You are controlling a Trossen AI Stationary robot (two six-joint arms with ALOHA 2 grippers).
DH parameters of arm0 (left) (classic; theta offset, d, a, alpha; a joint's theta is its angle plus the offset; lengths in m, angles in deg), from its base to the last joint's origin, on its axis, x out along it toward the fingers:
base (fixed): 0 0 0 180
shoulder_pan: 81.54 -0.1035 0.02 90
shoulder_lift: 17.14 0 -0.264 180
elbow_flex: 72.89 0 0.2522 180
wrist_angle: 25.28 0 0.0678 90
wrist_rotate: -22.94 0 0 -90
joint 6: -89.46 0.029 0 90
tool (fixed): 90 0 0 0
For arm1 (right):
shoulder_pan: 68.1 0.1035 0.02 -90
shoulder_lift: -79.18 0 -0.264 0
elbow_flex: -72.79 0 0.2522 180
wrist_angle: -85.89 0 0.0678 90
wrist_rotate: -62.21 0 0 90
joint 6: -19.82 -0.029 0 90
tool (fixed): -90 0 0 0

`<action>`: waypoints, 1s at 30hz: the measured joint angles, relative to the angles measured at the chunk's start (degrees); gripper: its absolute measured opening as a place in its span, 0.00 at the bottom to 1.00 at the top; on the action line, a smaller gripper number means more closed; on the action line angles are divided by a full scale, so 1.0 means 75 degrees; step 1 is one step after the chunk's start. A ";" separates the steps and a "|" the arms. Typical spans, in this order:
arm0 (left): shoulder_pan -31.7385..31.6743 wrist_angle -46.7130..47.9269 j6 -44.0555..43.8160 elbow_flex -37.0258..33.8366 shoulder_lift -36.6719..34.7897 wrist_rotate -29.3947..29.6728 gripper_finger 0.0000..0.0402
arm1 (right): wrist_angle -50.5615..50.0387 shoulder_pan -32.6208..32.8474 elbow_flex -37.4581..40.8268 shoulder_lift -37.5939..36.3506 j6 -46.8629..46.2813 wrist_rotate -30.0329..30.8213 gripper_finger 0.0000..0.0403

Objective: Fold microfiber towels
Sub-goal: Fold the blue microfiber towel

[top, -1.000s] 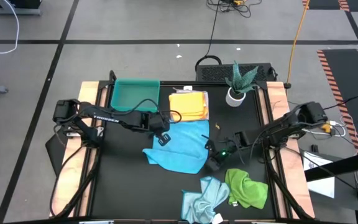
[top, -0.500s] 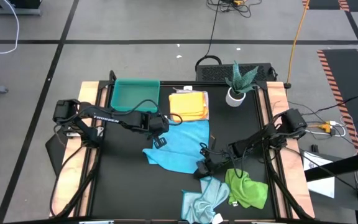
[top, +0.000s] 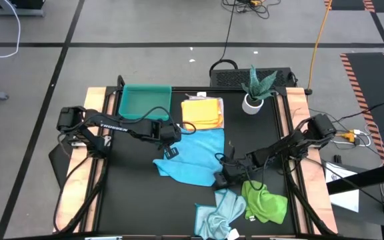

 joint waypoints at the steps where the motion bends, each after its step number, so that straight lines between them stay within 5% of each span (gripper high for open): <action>1: 0.0000 0.0000 -0.0018 0.0000 0.0000 0.0000 0.04 | 0.0003 -0.0010 0.0000 0.0000 0.0022 0.0065 0.33; 24: 0.0000 -0.0029 -0.0247 0.0000 0.0000 0.0017 0.04 | 0.0923 -0.0276 0.0003 0.0006 0.0647 0.1713 0.32; 30: 0.0002 -0.0032 -0.0259 0.0000 0.0000 0.0029 0.04 | 0.1117 -0.0275 0.0003 0.0006 0.0699 0.2047 0.22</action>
